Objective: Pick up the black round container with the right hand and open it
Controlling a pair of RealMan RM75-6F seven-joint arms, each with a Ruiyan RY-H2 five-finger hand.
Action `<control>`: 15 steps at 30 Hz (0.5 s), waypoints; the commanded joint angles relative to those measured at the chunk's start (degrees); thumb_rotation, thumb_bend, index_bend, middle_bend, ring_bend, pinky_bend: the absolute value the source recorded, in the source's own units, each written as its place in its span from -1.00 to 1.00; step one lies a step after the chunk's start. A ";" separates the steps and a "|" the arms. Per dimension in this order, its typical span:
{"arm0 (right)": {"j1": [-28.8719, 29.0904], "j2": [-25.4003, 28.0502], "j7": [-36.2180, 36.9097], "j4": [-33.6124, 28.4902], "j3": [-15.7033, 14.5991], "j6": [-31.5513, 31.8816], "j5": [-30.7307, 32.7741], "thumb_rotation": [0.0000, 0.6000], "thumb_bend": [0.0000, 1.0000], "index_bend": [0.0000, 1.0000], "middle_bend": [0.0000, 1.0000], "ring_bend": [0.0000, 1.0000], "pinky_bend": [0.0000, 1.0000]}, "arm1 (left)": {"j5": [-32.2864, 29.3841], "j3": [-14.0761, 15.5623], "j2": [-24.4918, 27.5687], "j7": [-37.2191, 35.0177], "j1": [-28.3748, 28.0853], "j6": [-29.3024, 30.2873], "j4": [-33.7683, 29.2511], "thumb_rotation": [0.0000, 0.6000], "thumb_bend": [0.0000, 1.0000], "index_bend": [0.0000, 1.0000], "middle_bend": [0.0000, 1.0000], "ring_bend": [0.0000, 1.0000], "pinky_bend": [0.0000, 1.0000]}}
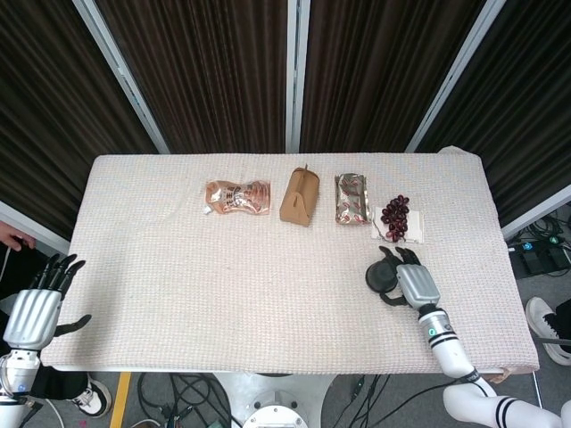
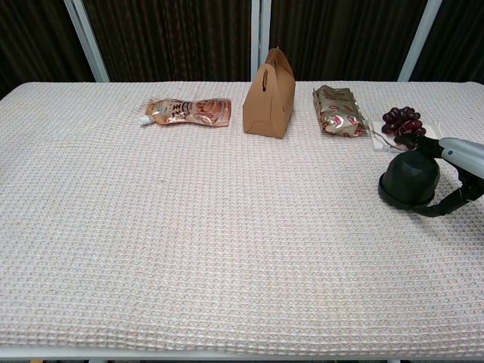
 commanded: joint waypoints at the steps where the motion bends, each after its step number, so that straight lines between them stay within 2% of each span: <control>1: -0.11 -0.07 0.00 0.23 -0.01 0.25 -0.01 1.00 -0.55 -0.89 -0.17 -0.95 -1.00 | -0.03 0.04 -0.04 -0.04 0.00 -0.10 0.04 1.00 -0.95 -0.74 -0.87 -1.00 -0.56; 5: -0.31 -0.09 0.71 0.25 0.11 1.35 -0.71 1.00 -0.52 -0.53 -0.13 -0.91 -1.00 | 0.11 0.08 -0.06 -0.08 -0.01 -0.05 0.09 1.00 -0.95 -0.74 -0.87 -1.00 -0.56; 8: -0.38 0.27 1.58 -0.11 0.46 2.80 -1.75 1.00 -0.52 -0.37 -0.10 -0.89 -1.00 | 0.22 0.07 -0.06 0.00 -0.09 -0.08 0.01 1.00 -0.95 -0.74 -0.87 -1.00 -0.56; 12: -0.21 2.07 2.18 -2.62 1.51 5.35 -3.46 1.00 -0.51 -0.24 -0.08 -0.87 -1.00 | 0.26 0.09 0.03 0.11 -0.15 -0.17 -0.16 1.00 -0.95 -0.74 -0.87 -1.00 -0.56; 15: 0.21 4.83 1.91 -7.13 3.16 9.01 -5.98 1.00 -0.51 -0.21 -0.07 -0.84 -1.00 | 0.37 0.07 0.11 0.27 -0.23 -0.19 -0.39 1.00 -0.95 -0.74 -0.87 -1.00 -0.56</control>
